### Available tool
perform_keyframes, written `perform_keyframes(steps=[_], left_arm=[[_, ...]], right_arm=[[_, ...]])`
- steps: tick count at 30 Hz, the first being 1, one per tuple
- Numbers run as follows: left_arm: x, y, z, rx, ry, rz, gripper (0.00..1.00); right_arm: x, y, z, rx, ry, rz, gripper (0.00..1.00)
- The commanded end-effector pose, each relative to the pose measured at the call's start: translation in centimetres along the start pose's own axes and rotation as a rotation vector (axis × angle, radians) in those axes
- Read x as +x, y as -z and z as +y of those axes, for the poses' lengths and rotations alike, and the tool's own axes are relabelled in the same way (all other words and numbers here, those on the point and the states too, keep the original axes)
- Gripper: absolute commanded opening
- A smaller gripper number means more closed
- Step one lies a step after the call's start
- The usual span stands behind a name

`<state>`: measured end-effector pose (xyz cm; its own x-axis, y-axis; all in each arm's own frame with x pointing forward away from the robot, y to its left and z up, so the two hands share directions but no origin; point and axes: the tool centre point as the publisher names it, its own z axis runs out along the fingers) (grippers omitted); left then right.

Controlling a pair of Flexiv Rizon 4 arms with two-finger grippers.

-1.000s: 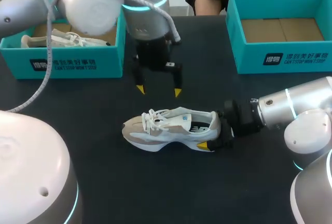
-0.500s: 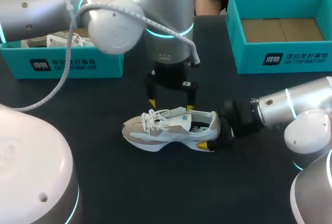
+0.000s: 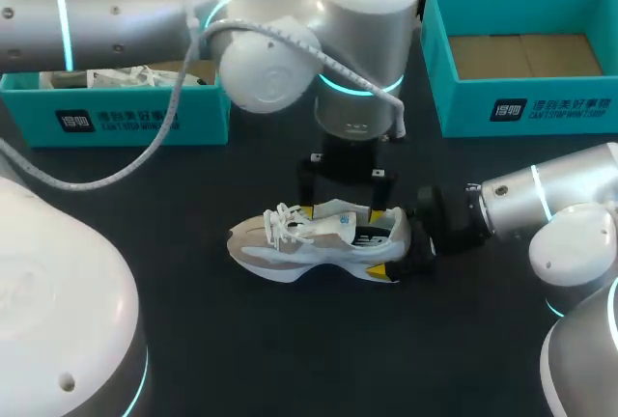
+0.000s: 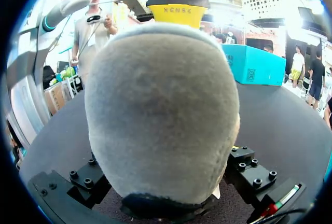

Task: Take the shoe out of the shoebox, open the shoe tongue, remove and reinsert the insole, then place the shoe into the shoebox

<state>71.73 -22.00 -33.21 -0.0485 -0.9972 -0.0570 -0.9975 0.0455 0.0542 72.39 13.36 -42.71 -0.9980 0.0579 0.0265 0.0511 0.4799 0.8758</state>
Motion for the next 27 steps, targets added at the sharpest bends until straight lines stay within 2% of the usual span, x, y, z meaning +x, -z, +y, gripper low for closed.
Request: perform_keyframes(steps=[1,12,17,27], left_arm=[[1.2,-0.7,-0.5,-0.003,0.013,-0.051,1.00],[1.0,-3.1,-0.1,0.009,0.007,-0.129,1.00],[-0.1,-4.1,-0.3,0.009,0.018,-0.162,1.00],[-2.8,-3.5,0.0,0.046,0.019,-0.230,1.00]], right_arm=[[-0.2,-0.7,-0.2,0.003,-0.001,-0.002,0.00],[-0.2,-0.7,-0.2,0.003,-0.001,-0.002,0.00],[-0.2,-0.7,-0.2,0.003,-0.001,-0.002,0.00],[-0.2,-0.7,-0.2,0.003,-0.001,-0.002,0.00]])
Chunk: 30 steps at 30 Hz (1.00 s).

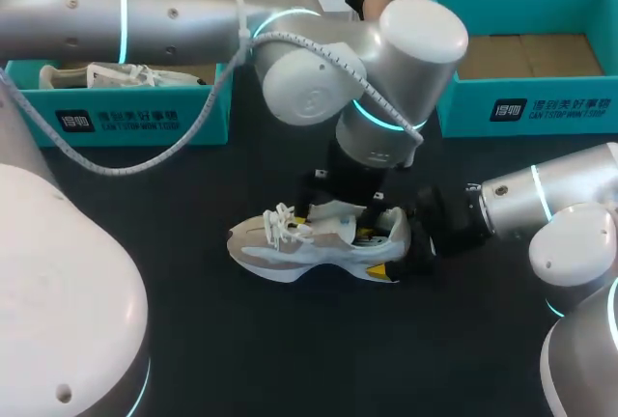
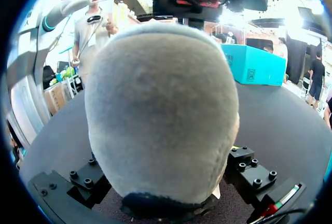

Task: Take the shoe out of the shoebox, open the shoe tongue, remove and reinsert the insole, then place the shoe into the shoebox

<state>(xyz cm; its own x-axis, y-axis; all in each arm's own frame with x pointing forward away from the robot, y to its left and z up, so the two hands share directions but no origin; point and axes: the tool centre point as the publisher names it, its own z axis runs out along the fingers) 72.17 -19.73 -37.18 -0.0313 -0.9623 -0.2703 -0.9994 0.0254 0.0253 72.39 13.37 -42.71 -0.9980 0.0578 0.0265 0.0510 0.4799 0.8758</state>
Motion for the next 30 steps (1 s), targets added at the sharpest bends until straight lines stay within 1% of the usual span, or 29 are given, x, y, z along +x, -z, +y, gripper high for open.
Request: perform_keyframes(steps=[1,6,7,8,9,10,11,12,13,15,16,18,19,20,21,25,30], left_arm=[[-1.2,0.4,0.6,0.025,-0.004,-0.021,1.00],[-2.4,0.7,0.6,0.032,-0.003,-0.022,1.00],[-2.7,0.9,0.5,0.040,0.003,-0.013,0.99],[-2.9,1.1,0.5,0.038,0.006,-0.010,0.93],[-3.2,1.3,0.5,0.038,0.007,-0.009,0.91],[-3.4,1.5,0.5,0.042,0.011,-0.006,0.84],[-3.7,1.8,0.5,0.043,0.014,-0.002,0.80],[-3.9,2.0,0.4,0.040,0.015,0.004,0.66],[-4.1,2.1,0.4,0.041,0.018,0.007,0.49],[-4.4,2.4,0.4,0.037,0.019,0.017,0.45],[-4.6,2.5,0.4,0.034,0.017,0.024,0.36],[-4.7,2.6,0.5,0.034,0.016,0.030,0.22],[-4.9,2.8,0.5,0.027,0.012,0.044,0.07],[-5.0,2.9,0.5,0.026,0.011,0.048,0.00],[-5.1,3.0,0.6,0.032,0.011,0.054,0.00],[-5.9,3.7,0.8,0.012,-0.005,0.079,0.00],[-7.6,4.7,0.9,-0.003,0.001,0.110,0.00]], right_arm=[[-0.2,-0.7,-0.2,0.004,-0.001,-0.002,0.00],[-0.2,-0.7,-0.2,0.004,-0.001,-0.002,0.00],[-0.2,-0.7,-0.2,0.004,-0.001,-0.002,0.00],[-0.2,-0.7,-0.2,0.004,-0.001,-0.002,0.00],[-0.2,-0.7,-0.2,0.004,-0.001,-0.002,0.00],[-0.2,-0.7,-0.2,0.004,-0.001,-0.002,0.00],[-0.2,-0.7,-0.2,0.004,-0.001,-0.002,0.00],[-0.2,-0.7,-0.2,0.004,-0.001,-0.002,0.00],[-0.2,-0.7,-0.2,0.004,-0.001,-0.002,0.00],[-0.2,-0.7,-0.2,0.004,-0.001,-0.002,0.00],[-0.2,-0.7,-0.2,0.004,-0.001,-0.002,0.00],[-0.2,-0.7,-0.2,0.004,-0.001,-0.002,0.00],[-0.2,-0.7,-0.2,0.004,-0.001,-0.002,0.00],[-0.2,-0.7,-0.2,0.004,-0.001,-0.002,0.00],[-0.2,-0.7,-0.2,0.004,-0.001,-0.002,0.00],[-0.2,-0.7,-0.2,0.004,-0.001,-0.002,0.00],[-0.2,-0.7,-0.2,0.004,-0.001,-0.002,0.00]])
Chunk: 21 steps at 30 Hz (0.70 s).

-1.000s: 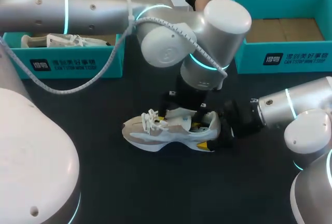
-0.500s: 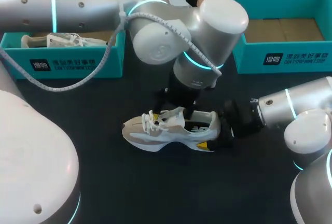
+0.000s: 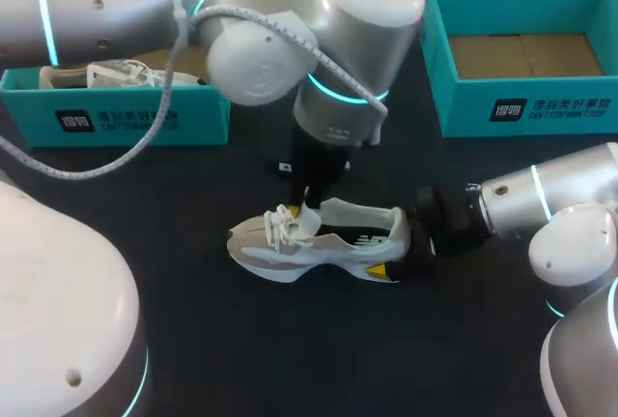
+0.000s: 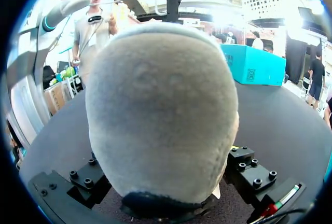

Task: Take the shoe out of the shoebox, open the shoe tongue, remove and reinsert the insole, then place the shoe into the shoebox

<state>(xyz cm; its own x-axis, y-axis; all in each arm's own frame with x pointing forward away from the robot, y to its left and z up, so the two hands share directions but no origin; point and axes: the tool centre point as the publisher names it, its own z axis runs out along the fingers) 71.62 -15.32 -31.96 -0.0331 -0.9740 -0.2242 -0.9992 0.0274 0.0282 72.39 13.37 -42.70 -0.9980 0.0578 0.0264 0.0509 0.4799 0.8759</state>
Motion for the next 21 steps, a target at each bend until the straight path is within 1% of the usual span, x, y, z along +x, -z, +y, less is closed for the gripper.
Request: perform_keyframes(steps=[1,6,9,12,14,15,17,21], left_arm=[[-2.2,1.1,0.1,0.005,0.007,0.066,0.00],[-3.8,1.8,0.3,0.026,0.007,0.076,0.00],[-5.0,1.5,0.4,0.048,0.002,0.102,0.00],[-5.8,0.2,0.5,0.053,-0.001,0.085,0.00],[-6.2,-0.9,0.3,0.061,0.013,0.030,0.00],[-6.5,-1.3,0.1,0.062,0.017,0.027,0.00],[-6.9,-2.0,-0.1,0.043,0.026,0.014,0.00],[-7.1,-4.1,-0.5,0.040,0.037,-0.032,0.00]], right_arm=[[-0.2,-0.7,-0.2,0.004,-0.001,-0.002,0.00],[-0.2,-0.7,-0.2,0.004,-0.001,-0.002,0.00],[-0.2,-0.7,-0.2,0.004,-0.001,-0.002,0.00],[-0.2,-0.7,-0.2,0.004,-0.001,-0.002,0.00],[-0.2,-0.7,-0.2,0.004,-0.001,-0.002,0.00],[-0.2,-0.7,-0.2,0.004,-0.001,-0.002,0.00],[-0.2,-0.7,-0.2,0.004,-0.001,-0.002,0.00],[-0.2,-0.7,-0.2,0.004,-0.001,-0.002,0.00]])
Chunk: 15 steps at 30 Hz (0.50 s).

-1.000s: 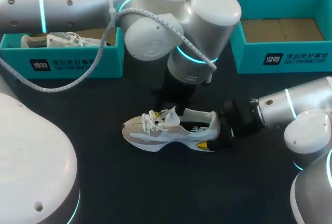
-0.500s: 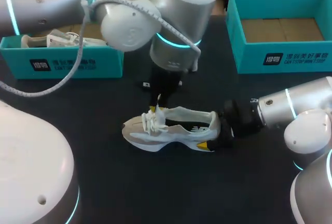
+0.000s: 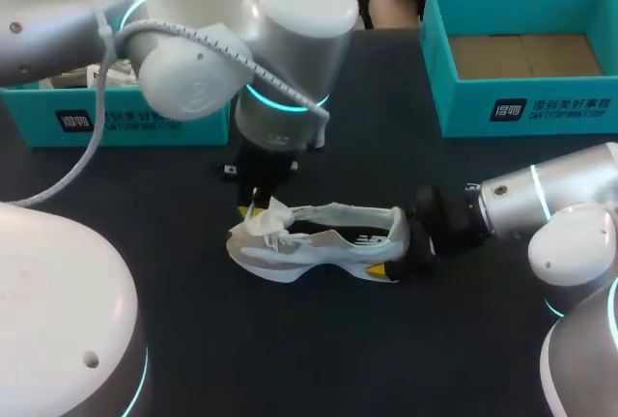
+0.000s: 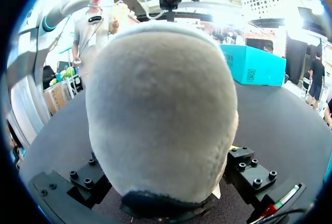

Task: Take the shoe out of the shoebox, open the shoe tongue, remove and reinsert the insole, then place the shoe into the shoebox

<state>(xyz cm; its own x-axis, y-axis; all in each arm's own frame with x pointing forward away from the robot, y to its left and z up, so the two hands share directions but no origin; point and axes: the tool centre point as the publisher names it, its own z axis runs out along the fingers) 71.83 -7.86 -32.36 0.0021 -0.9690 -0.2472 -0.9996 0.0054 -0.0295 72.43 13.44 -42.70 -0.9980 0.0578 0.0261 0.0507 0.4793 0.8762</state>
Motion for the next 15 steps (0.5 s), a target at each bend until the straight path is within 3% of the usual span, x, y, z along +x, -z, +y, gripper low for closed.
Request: perform_keyframes(steps=[1,7,9,12,13,15], left_arm=[[0.2,-2.6,-0.3,0.001,0.006,-0.019,0.00],[0.2,-5.5,-0.8,-0.004,0.052,-0.011,0.00],[0.0,-6.3,-0.8,-0.010,0.058,-0.011,0.29],[-0.3,-6.6,-0.8,-0.030,0.057,0.012,0.48],[-0.5,-6.6,-0.9,-0.027,0.057,0.011,0.64],[-0.9,-6.6,-1.0,-0.040,0.041,0.031,0.81]], right_arm=[[-0.2,-0.7,-0.3,0.004,-0.001,-0.002,0.00],[-0.2,-0.7,-0.3,0.004,-0.001,-0.002,0.00],[-0.2,-0.7,-0.3,0.004,-0.001,-0.002,0.00],[-0.2,-0.7,-0.3,0.004,-0.001,-0.002,0.00],[-0.2,-0.7,-0.3,0.004,-0.001,-0.002,0.00],[-0.2,-0.7,-0.3,0.004,-0.001,-0.002,0.00]])
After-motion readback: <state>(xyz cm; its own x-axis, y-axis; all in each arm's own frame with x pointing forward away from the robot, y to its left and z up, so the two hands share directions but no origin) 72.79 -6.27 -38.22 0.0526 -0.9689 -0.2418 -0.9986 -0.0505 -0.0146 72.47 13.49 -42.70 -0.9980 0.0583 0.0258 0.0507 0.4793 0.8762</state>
